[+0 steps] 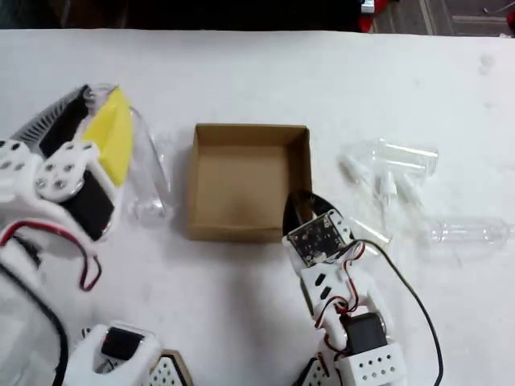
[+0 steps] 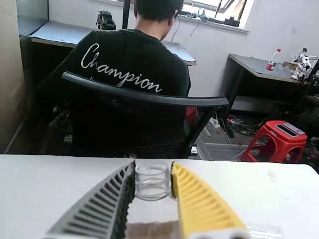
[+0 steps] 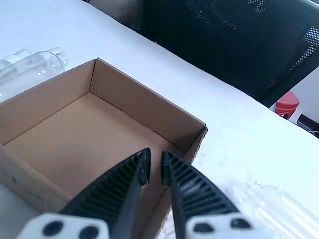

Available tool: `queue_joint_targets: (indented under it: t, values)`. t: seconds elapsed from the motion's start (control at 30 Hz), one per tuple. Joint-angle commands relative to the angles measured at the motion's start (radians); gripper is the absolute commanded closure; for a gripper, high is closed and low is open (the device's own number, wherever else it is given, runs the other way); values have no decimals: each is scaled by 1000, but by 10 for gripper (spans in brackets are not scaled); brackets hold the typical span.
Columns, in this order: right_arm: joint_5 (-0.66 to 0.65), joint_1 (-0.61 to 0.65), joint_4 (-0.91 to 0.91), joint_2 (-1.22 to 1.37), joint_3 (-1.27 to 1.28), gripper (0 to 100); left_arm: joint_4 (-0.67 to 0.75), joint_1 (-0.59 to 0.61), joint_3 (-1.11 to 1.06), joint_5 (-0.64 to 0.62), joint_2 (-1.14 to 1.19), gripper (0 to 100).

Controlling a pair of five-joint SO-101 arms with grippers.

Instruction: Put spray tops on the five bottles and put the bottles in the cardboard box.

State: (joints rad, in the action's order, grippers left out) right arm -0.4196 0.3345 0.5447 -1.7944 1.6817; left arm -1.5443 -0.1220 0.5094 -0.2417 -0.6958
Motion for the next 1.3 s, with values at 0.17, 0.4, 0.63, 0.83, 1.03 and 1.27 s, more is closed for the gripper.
queue_joint_targets:
  t: [0.17, 0.4, 0.63, 0.83, 1.03, 1.27]
  values:
    - [-12, -13, -2, -5, 9, 971, 470, -13, -614, 3, -268, 980]
    - [-12, -22, -4, -5, 9, 971, 773, -12, -956, 3, -437, 980]
    - [-12, -22, -4, -5, 9, 971, 1040, -15, -1188, 3, -450, 980]
    - [-12, -24, -4, -5, 9, 971, 1278, -15, -1347, 9, -450, 980]
    - [-12, -24, -4, -5, 9, 971, 1430, -16, -1447, 11, -450, 980]
    - [-12, -24, -4, -5, 9, 971, 1471, -160, -1453, 186, -412, 980]
